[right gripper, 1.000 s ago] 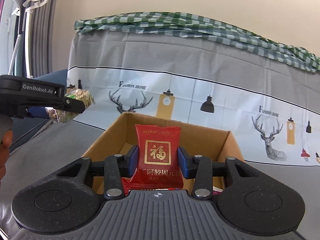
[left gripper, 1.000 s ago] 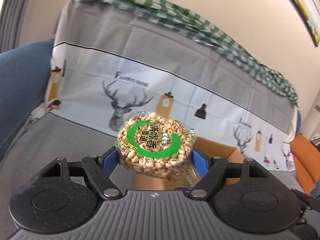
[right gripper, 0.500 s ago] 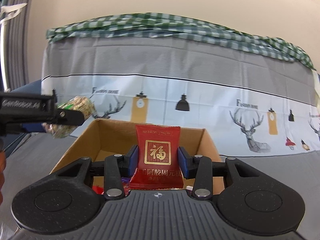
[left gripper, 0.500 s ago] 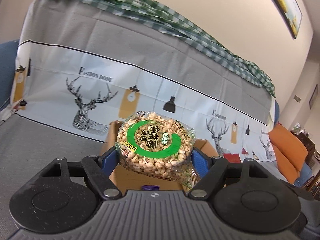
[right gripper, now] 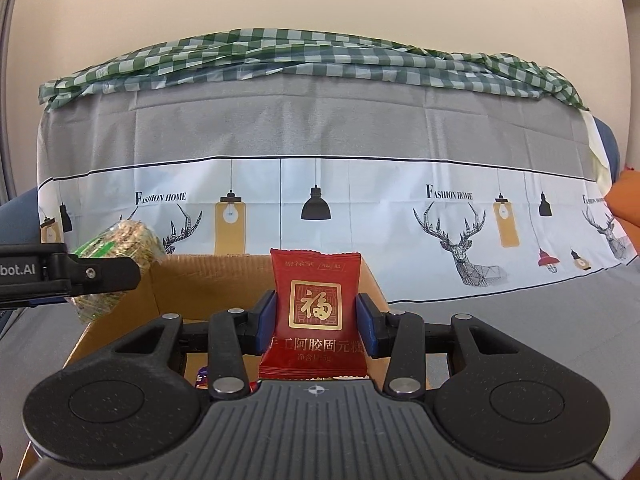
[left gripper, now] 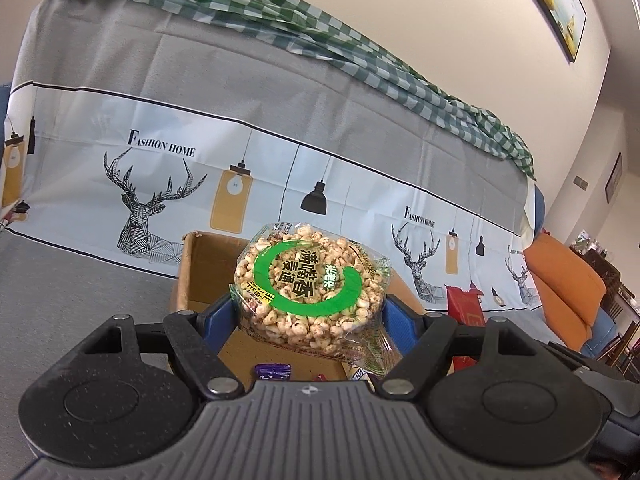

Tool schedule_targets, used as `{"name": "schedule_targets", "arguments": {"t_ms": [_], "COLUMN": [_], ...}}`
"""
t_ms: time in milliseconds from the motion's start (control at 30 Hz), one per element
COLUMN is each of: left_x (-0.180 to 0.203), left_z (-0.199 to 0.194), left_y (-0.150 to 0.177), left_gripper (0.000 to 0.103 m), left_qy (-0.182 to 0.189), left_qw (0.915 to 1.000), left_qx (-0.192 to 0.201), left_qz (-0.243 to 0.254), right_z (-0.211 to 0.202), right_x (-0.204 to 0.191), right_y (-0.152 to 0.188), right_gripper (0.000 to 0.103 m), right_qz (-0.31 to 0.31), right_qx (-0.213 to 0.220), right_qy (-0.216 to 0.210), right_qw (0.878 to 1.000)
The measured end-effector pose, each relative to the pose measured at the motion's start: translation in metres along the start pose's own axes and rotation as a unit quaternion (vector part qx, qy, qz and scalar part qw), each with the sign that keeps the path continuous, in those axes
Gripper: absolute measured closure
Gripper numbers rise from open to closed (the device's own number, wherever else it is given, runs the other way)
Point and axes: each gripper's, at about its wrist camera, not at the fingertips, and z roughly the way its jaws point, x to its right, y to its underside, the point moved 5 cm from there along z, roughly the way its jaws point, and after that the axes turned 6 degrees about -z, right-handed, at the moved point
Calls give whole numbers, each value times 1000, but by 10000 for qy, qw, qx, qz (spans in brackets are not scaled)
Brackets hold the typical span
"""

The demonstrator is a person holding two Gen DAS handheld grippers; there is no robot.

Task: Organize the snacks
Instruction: 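Carry the nut cake and red candy packet over the box with both tools, then open both tools to drop the nut cake and candy packet into the box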

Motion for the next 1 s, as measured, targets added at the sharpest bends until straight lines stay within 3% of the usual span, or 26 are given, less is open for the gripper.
{"name": "schedule_targets", "arguments": {"t_ms": [500, 833, 900, 967, 1000], "left_x": [1, 12, 17, 20, 21], "left_z": [4, -5, -8, -10, -11], "left_y": [2, 0, -1, -1, -1], "left_gripper": [22, 19, 13, 9, 9], "left_qy": [59, 346, 398, 548, 598], "left_qw": [10000, 9990, 9983, 9973, 9970], "left_qx": [-21, 269, 363, 405, 424], "left_qz": [7, 128, 241, 262, 264], "right_z": [-4, -7, -6, -9, -9], "right_x": [1, 3, 2, 4, 5], "right_y": [-1, -3, -2, -4, -5], "right_gripper": [59, 56, 24, 12, 11], "right_qz": [23, 70, 51, 58, 71], "right_qx": [90, 188, 155, 253, 279], "right_qy": [32, 97, 174, 311, 318], "right_qw": [10000, 9998, 9997, 9992, 9991]}}
